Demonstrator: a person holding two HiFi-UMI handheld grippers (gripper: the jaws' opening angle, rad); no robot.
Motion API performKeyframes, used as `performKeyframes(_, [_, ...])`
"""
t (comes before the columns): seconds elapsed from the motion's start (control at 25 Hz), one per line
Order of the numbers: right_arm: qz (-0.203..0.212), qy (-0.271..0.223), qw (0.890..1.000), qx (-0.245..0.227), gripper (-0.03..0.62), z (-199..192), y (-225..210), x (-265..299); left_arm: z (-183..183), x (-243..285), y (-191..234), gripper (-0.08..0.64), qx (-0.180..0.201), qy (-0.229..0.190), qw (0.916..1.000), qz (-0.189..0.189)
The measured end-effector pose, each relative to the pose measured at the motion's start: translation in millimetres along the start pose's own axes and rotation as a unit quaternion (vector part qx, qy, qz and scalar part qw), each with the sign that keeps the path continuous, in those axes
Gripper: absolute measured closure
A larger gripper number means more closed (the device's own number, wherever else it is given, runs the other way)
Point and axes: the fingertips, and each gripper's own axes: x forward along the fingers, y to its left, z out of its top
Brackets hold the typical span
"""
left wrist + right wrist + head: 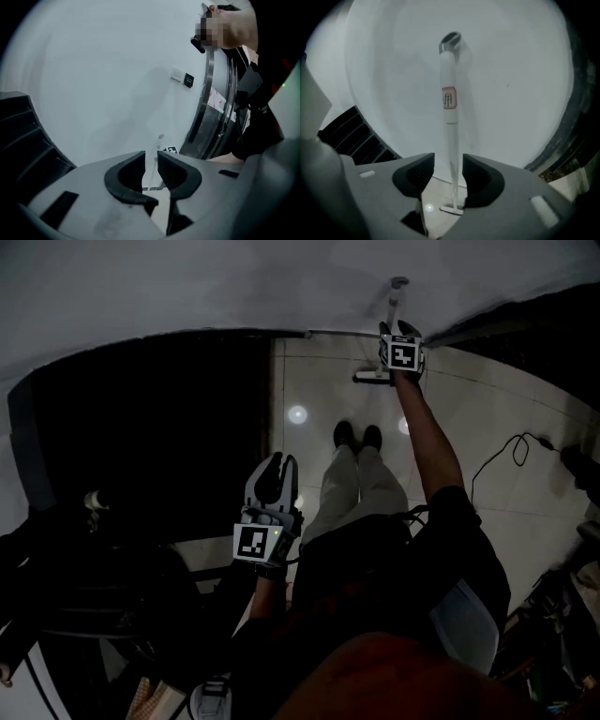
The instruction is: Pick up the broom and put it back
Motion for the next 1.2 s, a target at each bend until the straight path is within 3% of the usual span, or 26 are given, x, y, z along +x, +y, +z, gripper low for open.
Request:
performKeyframes(0.16, [-0.017,0.029,0.999,-0.026,0.420,-3,-10,32,-10,2,-1,0.474,-0.009,0.012,0.9999,-0.002])
performKeyframes(0.2, [-0.020,0.034,0.999,-0.028,0.498,-5,-12,34,-10,3,-1,0.474,-0.010,0.013,0.9999,-0.002])
performKeyframes(0.28, [-0.026,0.032,0.999,-0.036,0.505,-11,-12,27,-7,3,0,0.474,-0.012,0.010,0.9999,-0.003])
performKeyframes(0.48, [-0.032,-0.011,0.998,-0.058,0.506,-36,9,-57,19,8,-4,0.474,0.002,-0.017,0.9997,-0.019])
performKeyframes(0.68, [-0.012,-0.045,0.996,-0.076,0.506,-51,47,-156,45,7,-9,0.474,0.032,-0.057,0.9970,-0.042])
performKeyframes(0.8, [-0.018,-0.077,0.993,-0.088,0.506,-23,59,-218,59,3,-22,0.476,0.037,-0.074,0.9948,-0.059])
performKeyframes(0.96, [-0.015,-0.162,0.984,-0.072,0.506,50,81,-301,88,-6,-29,0.476,0.045,-0.102,0.9905,-0.081])
performKeyframes(1.2, [-0.012,-0.301,0.951,-0.071,0.505,140,114,-426,134,-13,-43,0.489,0.034,-0.136,0.9856,-0.094])
